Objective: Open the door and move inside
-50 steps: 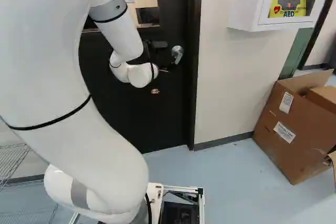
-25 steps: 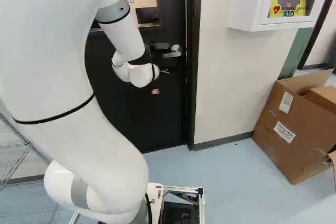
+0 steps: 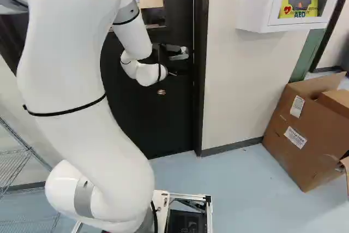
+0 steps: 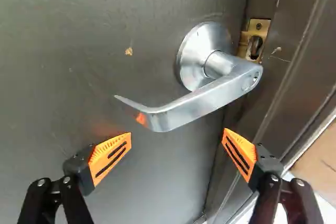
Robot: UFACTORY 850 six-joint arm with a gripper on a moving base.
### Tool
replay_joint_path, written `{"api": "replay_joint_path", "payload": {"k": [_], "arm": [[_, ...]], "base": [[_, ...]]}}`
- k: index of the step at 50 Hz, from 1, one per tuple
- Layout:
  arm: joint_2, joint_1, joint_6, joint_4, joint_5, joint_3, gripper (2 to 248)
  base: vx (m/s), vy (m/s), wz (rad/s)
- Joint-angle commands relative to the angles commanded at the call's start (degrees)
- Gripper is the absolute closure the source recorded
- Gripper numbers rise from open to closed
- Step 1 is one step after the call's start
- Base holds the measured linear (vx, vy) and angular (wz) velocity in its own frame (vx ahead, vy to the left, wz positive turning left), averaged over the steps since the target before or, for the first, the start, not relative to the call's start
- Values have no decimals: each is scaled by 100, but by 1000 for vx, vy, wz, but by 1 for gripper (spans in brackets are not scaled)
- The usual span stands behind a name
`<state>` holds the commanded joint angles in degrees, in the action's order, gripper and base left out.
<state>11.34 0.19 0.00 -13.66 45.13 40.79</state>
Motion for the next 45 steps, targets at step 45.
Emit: {"api": "replay_joint_path", "payload": {"k": [45], "arm": [[1198,353,0,-46,-11,1420,3]], "base": [[0,0,0]]}}
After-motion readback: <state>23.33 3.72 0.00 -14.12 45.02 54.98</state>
